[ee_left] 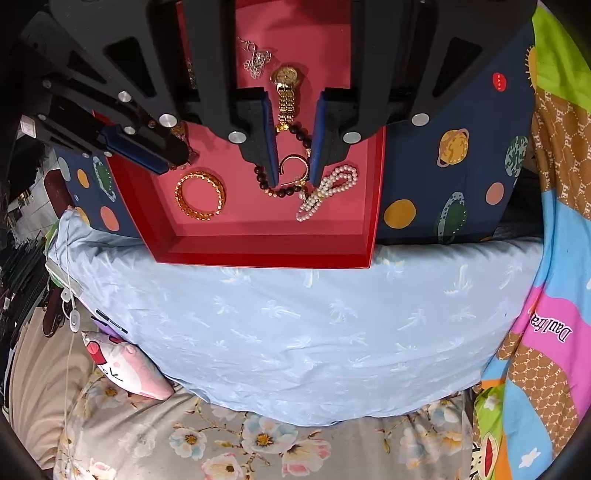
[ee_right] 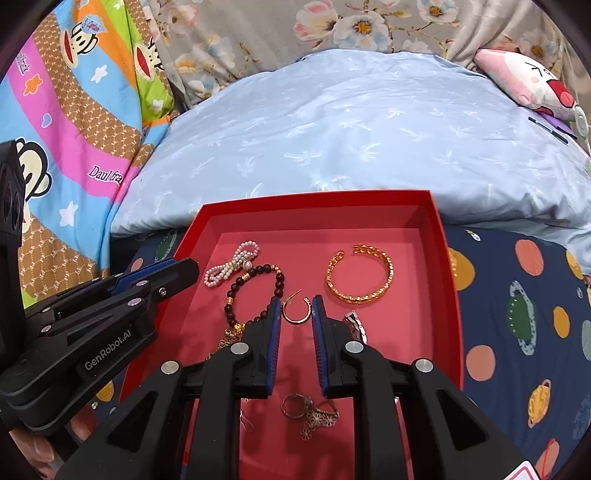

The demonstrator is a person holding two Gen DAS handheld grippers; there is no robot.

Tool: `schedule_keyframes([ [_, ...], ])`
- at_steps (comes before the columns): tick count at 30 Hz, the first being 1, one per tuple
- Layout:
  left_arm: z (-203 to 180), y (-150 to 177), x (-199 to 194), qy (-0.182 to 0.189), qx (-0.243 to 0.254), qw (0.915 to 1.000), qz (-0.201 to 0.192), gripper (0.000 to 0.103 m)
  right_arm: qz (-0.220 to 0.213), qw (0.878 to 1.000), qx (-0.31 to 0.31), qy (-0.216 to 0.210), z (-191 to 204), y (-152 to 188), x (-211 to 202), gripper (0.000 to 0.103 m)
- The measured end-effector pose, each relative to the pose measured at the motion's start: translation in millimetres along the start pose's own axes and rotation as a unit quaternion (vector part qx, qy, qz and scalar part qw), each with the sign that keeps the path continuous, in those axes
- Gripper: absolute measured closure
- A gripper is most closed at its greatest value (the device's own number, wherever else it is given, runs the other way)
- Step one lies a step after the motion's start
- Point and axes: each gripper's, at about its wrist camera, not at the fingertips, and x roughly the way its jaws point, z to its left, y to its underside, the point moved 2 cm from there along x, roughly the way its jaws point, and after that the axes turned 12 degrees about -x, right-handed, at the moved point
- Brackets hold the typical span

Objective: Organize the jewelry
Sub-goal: 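Carry both gold hoop earrings into the red tray and open both grippers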

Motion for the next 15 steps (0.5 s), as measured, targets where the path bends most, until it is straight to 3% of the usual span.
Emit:
schedule_keyframes([
  [12, -0.5, -3.3, 13.4, -0.002, -0.005, 1.0000, 0.007, 0.086, 0.007, 1.000, -0.001, 0.001, -0.8, -1.1, 13.8, 0.087],
  [15, -1.0, -2.9, 15.2, -0.006, -0.005, 0.9999, 0.008, 0.086, 0.003, 1.000, 0.004, 0.003, -2.4, -0.4, 13.1, 0.082],
])
